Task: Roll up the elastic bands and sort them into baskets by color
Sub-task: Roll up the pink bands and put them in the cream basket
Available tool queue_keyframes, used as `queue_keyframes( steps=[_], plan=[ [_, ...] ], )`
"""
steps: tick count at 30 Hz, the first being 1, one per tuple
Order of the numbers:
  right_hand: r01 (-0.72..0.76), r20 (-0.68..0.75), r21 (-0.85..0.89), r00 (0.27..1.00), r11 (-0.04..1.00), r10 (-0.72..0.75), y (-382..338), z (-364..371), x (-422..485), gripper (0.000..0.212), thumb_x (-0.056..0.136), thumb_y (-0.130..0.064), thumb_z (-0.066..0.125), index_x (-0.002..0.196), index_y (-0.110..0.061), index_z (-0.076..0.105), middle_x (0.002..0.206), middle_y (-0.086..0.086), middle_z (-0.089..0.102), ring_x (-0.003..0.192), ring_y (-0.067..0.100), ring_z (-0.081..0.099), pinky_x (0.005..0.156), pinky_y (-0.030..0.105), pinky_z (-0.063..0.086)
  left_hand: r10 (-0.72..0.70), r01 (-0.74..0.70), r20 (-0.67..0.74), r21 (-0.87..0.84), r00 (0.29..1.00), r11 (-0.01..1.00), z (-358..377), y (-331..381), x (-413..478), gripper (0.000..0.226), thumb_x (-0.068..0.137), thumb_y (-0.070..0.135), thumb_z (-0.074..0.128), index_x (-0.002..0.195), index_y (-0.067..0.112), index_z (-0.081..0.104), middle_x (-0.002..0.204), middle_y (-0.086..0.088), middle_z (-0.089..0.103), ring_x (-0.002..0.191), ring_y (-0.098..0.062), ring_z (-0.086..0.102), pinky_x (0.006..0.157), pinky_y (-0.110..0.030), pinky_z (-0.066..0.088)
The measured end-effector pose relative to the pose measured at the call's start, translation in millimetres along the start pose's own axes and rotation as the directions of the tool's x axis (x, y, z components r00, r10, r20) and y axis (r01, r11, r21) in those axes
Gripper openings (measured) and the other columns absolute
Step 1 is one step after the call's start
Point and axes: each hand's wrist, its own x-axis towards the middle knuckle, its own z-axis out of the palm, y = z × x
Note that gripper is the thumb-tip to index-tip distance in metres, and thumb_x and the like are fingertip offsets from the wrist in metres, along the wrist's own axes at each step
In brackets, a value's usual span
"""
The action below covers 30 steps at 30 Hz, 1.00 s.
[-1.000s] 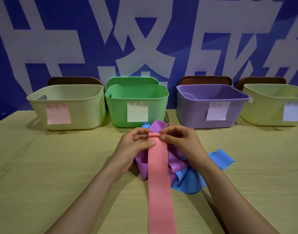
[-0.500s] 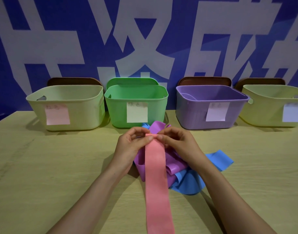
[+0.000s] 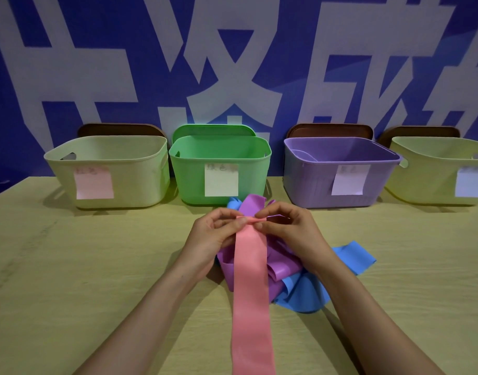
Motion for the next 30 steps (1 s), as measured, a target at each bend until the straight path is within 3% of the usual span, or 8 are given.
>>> queue_keyframes(
  steps=[4, 8, 11, 14, 21, 25, 30],
  plan=[
    [0.002, 0.019, -0.008, 1.000, 1.000, -0.002, -1.7, 0.7, -1.2, 0.015, 0.075, 0.005, 0.073, 0.087, -0.003, 0.069, 0.081, 0.004, 0.072, 0.077, 0.011, 0.067, 0.074, 0.022, 0.056, 0.005, -0.004, 0.001, -0.004, 1.000, 1.000, -0.6, -0.7, -0.1, 0.023, 0.068, 0.011, 0.073, 0.090, 0.006, 0.066, 0.091, -0.013, 0.073, 0.082, -0.017, 0.070, 0.071, -0.021, 0.057],
    [-0.033, 0.043, 0.004, 0.999, 0.999, 0.032, -3.0, 0.3, -1.5, 0.020, 0.074, 0.002, 0.075, 0.089, -0.010, 0.069, 0.087, 0.005, 0.072, 0.080, 0.013, 0.066, 0.075, 0.026, 0.056, 0.018, -0.018, -0.030, -0.001, 0.999, 1.000, -1.1, -2.3, 0.5, 0.015, 0.076, 0.003, 0.070, 0.090, 0.006, 0.065, 0.089, -0.013, 0.073, 0.080, -0.018, 0.068, 0.073, -0.023, 0.055],
    [-0.033, 0.027, 0.013, 0.999, 0.999, 0.033, -1.5, 1.6, -1.5, 0.016, 0.080, -0.009, 0.072, 0.096, -0.011, 0.069, 0.086, 0.002, 0.069, 0.078, 0.010, 0.063, 0.069, 0.021, 0.053, 0.041, -0.042, -0.041, -0.009, 0.998, 0.999, -0.6, -3.1, 0.8, 0.014, 0.078, -0.001, 0.068, 0.090, 0.006, 0.065, 0.083, -0.009, 0.073, 0.077, -0.016, 0.068, 0.072, -0.022, 0.055],
    [-0.041, 0.035, -0.046, 0.998, 0.998, 0.043, 1.5, 2.2, -1.1, 0.014, 0.087, -0.018, 0.065, 0.098, -0.009, 0.070, 0.084, 0.001, 0.068, 0.078, 0.008, 0.061, 0.069, 0.019, 0.052, 0.054, -0.054, -0.045, 0.007, 0.997, 0.999, -1.3, -4.0, 1.2, 0.016, 0.077, 0.002, 0.070, 0.091, 0.007, 0.065, 0.089, -0.012, 0.074, 0.083, -0.019, 0.069, 0.078, -0.027, 0.055],
    [-0.037, 0.012, -0.037, 0.999, 0.999, 0.038, 0.2, 1.6, -2.4, 0.014, 0.085, -0.009, 0.067, 0.098, -0.004, 0.071, 0.089, 0.011, 0.071, 0.075, 0.009, 0.063, 0.065, 0.017, 0.051, 0.022, -0.021, -0.029, 0.022, 0.999, 1.000, 0.2, -4.0, 0.7, 0.022, 0.075, 0.002, 0.072, 0.095, 0.007, 0.065, 0.091, -0.010, 0.071, 0.082, -0.016, 0.068, 0.071, -0.022, 0.056],
    [-0.015, 0.032, -0.048, 0.999, 0.999, 0.017, -0.3, 2.2, -3.0, 0.016, 0.081, -0.005, 0.071, 0.096, -0.011, 0.073, 0.081, 0.003, 0.071, 0.074, 0.010, 0.062, 0.066, 0.019, 0.051, 0.011, -0.012, -0.028, -0.021, 1.000, 1.000, 1.5, -1.8, -0.2, 0.014, 0.080, 0.005, 0.068, 0.093, 0.006, 0.065, 0.084, -0.007, 0.073, 0.078, -0.013, 0.069, 0.070, -0.021, 0.054],
    [0.001, 0.067, -0.008, 0.998, 1.000, -0.001, -3.6, 2.0, -3.8, 0.022, 0.079, 0.006, 0.069, 0.093, -0.011, 0.072, 0.085, 0.001, 0.074, 0.080, 0.014, 0.067, 0.076, 0.026, 0.057, 0.084, -0.082, -0.038, 0.047, 0.996, 0.995, -1.3, -2.4, -0.9, 0.017, 0.076, 0.001, 0.072, 0.091, 0.005, 0.066, 0.096, -0.016, 0.071, 0.090, -0.023, 0.067, 0.082, -0.030, 0.054]
  ],
)
